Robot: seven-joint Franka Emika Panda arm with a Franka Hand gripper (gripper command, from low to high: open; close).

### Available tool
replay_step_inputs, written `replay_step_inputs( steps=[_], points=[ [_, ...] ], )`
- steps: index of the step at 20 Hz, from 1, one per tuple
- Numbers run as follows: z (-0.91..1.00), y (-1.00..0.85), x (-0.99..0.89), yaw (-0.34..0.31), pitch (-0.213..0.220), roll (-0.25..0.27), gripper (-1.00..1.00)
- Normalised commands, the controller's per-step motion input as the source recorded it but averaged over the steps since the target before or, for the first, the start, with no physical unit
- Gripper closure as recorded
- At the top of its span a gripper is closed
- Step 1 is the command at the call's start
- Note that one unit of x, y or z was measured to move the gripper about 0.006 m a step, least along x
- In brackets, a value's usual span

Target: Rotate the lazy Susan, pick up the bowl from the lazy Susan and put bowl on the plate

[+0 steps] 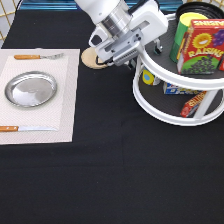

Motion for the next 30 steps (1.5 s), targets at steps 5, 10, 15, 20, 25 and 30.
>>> replay_step_inputs(
  steps=[5, 10, 15, 20, 25, 30],
  points=[
    [0.51, -0.07, -0.15, 0.054, 0.015, 0.061, -1.0],
    [0.56, 0.05, -0.72, 0.009, -0.003, -0.003, -1.0],
    [0.31, 0.31, -1.0, 0.004, -0.028, -0.035, -1.0],
    [0.06, 0.34, -0.99, 0.007, -0.024, -0.036, -1.0],
    [-0.11, 0.05, -0.6, 0.015, -0.009, 0.0, -1.0],
    [-0.29, 0.01, -0.36, 0.042, 0.0, 0.0, -1.0]
  ],
)
